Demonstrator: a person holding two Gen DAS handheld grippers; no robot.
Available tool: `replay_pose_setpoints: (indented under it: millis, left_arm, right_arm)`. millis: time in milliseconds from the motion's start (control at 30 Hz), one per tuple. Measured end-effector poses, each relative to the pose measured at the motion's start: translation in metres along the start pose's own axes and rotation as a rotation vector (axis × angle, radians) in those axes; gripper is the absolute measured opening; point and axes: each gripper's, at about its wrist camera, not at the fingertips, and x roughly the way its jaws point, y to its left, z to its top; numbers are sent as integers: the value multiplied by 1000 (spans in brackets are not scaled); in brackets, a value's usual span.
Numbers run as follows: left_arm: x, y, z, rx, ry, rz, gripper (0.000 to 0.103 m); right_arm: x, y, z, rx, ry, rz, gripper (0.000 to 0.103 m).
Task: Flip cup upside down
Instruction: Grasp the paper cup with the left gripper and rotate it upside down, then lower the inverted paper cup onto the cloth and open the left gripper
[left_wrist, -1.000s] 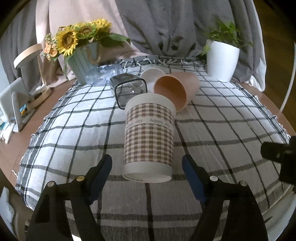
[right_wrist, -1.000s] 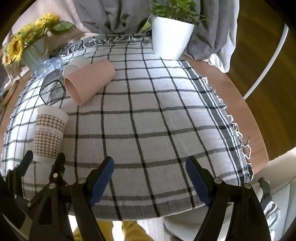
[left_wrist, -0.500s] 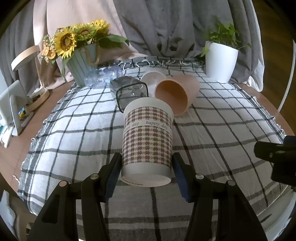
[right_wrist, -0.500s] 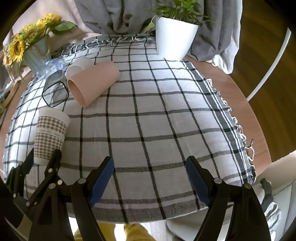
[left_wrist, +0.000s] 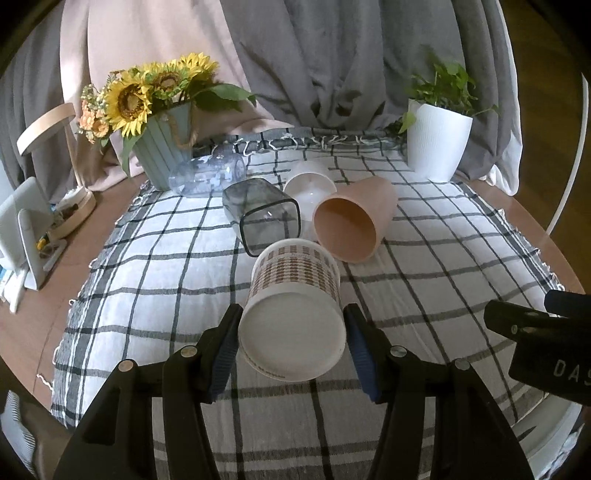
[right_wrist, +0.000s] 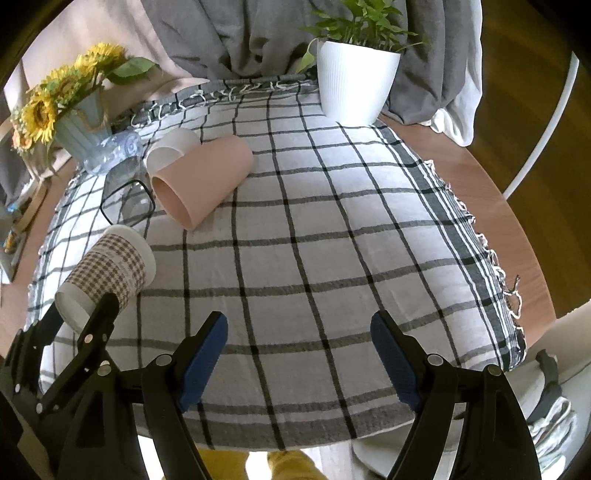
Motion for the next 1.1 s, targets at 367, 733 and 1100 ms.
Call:
replay_pose_setpoints:
  millis: [367, 733, 1100]
  left_arm:
    - [22, 8, 36, -42, 81, -37, 55]
    - [58, 16, 64, -76, 169, -98, 55]
    - [73, 21, 62, -119, 266, -132, 81]
  right_arm:
    - [-8, 6, 25, 40, -59, 28, 79]
    - [-16, 10, 43, 82, -112, 48, 80]
    - [-21, 6, 48, 118, -123, 43, 80]
